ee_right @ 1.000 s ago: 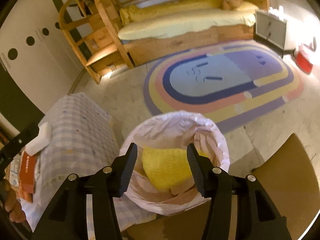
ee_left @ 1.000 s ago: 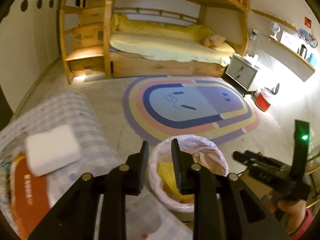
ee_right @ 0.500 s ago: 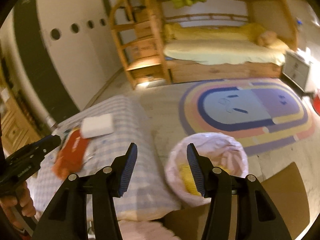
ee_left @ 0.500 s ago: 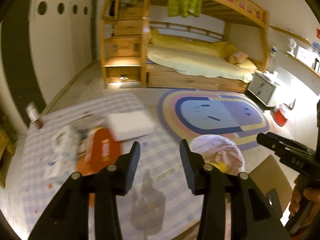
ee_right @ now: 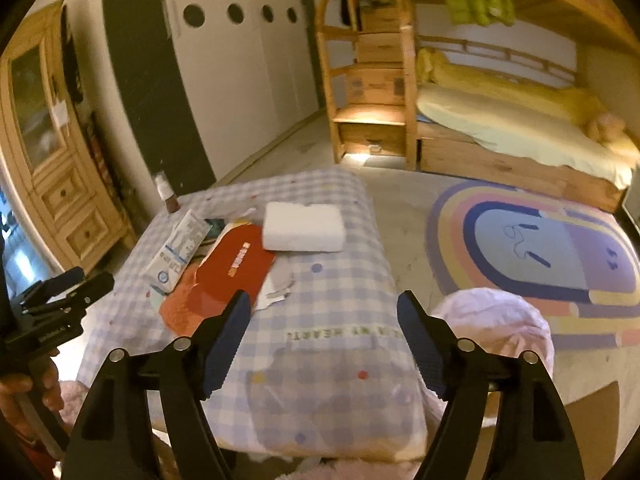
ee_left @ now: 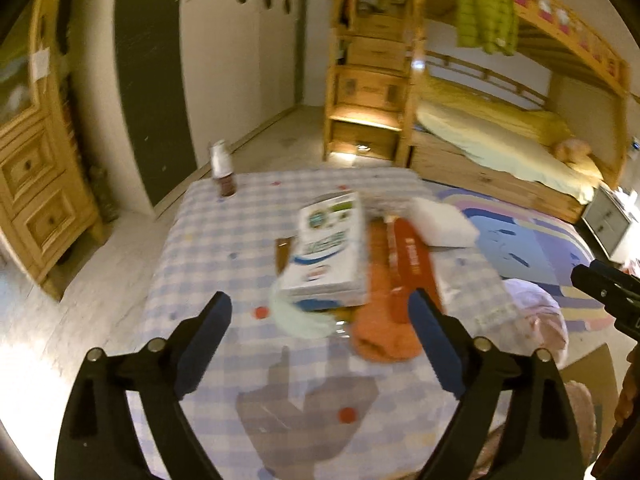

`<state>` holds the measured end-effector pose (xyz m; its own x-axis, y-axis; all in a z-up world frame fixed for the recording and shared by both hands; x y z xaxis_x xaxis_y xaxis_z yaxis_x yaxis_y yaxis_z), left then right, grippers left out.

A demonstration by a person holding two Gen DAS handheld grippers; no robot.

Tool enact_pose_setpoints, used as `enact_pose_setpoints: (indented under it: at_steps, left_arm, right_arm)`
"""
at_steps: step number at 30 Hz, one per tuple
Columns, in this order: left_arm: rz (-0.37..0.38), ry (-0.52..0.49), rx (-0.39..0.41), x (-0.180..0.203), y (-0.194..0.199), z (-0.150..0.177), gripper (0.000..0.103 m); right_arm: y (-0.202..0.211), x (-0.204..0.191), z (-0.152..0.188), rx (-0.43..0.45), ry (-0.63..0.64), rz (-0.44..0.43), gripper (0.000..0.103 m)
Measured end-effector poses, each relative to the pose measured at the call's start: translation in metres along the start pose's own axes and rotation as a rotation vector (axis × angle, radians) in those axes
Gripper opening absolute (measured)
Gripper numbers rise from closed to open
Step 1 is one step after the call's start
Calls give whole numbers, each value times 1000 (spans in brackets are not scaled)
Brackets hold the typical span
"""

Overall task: Collect trash
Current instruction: 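Grasp the white milk carton with the left gripper while the right grasps a plastic wrapper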

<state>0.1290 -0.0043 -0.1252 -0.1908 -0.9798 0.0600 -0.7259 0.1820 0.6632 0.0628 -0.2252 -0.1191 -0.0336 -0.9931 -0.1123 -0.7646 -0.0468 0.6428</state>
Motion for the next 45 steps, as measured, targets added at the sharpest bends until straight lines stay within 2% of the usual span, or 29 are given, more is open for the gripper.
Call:
enact_pose_setpoints:
  at_steps: [5, 17, 20, 22, 24, 33, 39, 45]
  left_arm:
    - [13, 23, -42, -17, -24, 5, 92]
    - [56, 24, -127, -8, -86, -4, 92]
    - [57, 14, -151, -7, -97, -3, 82]
    - [62, 21, -154, -7, -97, -3, 71]
    - [58, 28, -138, -9, -91, -3, 70]
    - [-13, 45, -57, -33, -42, -6, 69]
    - [-48, 77, -45, -59, -43, -20, 69]
    - [-53, 91, -67, -71, -66, -27, 69]
  right_arm:
    - [-23, -13, -5, -19, 31, -4, 76]
    - [-61, -19, -7, -67, 64, 8, 76]
    - [-68, -22, -7, -79, 72, 4, 76]
    - [-69, -24, -7, -81, 81, -2, 76]
    - [-67, -28, -7, -78, 95, -7, 75]
    - [-61, -57, -19, -49, 161, -47, 70]
    - [-80, -92, -40, -34, 249, -68, 71]
    - [-118, -122, -55, -46, 334, -75, 71]
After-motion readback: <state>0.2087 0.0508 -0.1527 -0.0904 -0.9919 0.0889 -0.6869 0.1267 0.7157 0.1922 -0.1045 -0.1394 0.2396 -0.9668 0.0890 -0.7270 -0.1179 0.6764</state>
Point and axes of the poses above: each gripper's, at about its wrist camera, not at the fingertips, and y roughly against the way its jaws point, x to its right, z to its underside, the point moved 5 cm from there along -y, roughly the way its jaws point, and after that the axes turned 2 degrees about y, right-handed, at the moved point
